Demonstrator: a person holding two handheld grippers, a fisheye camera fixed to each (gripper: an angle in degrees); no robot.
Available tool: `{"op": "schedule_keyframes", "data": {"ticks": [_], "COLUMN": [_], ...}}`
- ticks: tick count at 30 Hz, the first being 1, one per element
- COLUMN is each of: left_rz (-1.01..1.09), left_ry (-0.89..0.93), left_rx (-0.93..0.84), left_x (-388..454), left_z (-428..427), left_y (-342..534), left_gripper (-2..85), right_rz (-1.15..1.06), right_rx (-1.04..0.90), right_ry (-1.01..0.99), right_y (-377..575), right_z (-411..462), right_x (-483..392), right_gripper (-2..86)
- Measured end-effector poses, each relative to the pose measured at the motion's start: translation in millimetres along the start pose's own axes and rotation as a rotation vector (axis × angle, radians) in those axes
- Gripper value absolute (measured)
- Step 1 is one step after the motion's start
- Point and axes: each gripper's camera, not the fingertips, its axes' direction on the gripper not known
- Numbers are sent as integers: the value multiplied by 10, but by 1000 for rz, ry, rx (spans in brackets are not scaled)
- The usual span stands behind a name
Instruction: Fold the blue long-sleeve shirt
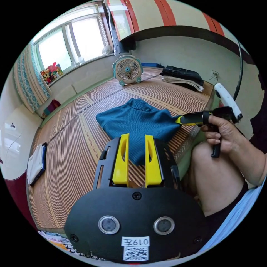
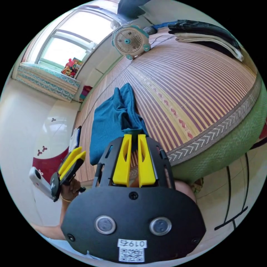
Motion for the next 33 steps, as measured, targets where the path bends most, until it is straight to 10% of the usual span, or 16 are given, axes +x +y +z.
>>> {"op": "schedule_keyframes", "data": {"ticks": [25,33], "left_rz": [-40,295], "left_ry": [-471,-655], "left_rx": [-239,-285], "left_x": [1244,1638], "left_z": [534,758], "left_y": [1678,2160], "left_gripper": [105,40], "right_rz": [58,88], "right_rx": [39,18], "right_ry": [-133,-195], "right_y": [141,93], "right_z": [-296,-305], "right_x": [-350,-327], "right_gripper": [-3,-4]}}
